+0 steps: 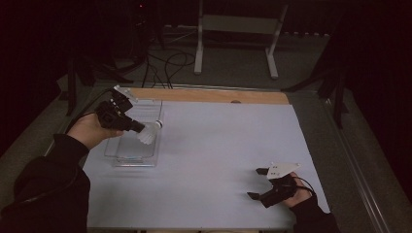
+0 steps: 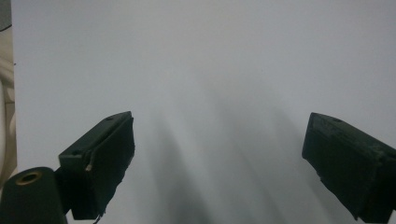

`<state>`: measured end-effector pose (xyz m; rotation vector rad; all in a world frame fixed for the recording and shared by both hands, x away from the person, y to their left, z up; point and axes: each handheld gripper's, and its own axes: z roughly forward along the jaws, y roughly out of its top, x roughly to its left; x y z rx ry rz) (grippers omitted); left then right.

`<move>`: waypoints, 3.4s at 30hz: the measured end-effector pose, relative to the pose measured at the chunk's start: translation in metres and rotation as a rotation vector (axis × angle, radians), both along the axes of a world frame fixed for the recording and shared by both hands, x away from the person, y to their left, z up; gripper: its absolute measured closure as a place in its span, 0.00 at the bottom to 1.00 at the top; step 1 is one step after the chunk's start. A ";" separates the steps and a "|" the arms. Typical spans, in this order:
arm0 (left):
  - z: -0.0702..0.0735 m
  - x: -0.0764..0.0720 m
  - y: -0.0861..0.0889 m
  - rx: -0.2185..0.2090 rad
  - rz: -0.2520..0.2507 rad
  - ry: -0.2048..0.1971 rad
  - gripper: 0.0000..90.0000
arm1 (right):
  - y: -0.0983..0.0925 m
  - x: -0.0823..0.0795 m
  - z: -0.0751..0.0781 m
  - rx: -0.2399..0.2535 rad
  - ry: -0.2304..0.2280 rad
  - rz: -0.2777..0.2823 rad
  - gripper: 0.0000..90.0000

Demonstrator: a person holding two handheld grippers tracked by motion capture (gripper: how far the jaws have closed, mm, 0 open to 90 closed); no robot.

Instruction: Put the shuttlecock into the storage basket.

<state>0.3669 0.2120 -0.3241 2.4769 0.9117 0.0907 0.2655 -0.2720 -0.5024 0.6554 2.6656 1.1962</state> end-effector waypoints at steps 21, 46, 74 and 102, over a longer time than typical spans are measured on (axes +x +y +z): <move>-0.018 0.018 0.029 -0.068 0.189 -0.080 1.00 | 0.005 0.000 -0.005 0.012 -0.007 0.012 0.10; -0.070 0.026 0.013 -0.020 0.351 -0.155 1.00 | 0.004 -0.001 -0.004 0.019 0.007 0.017 0.11; -0.112 0.038 0.015 -0.026 0.404 -0.074 1.00 | 0.004 -0.001 -0.006 0.017 0.021 0.025 0.11; -0.113 0.038 0.006 0.048 0.406 -0.034 0.36 | 0.004 -0.001 -0.007 0.008 0.026 0.026 0.11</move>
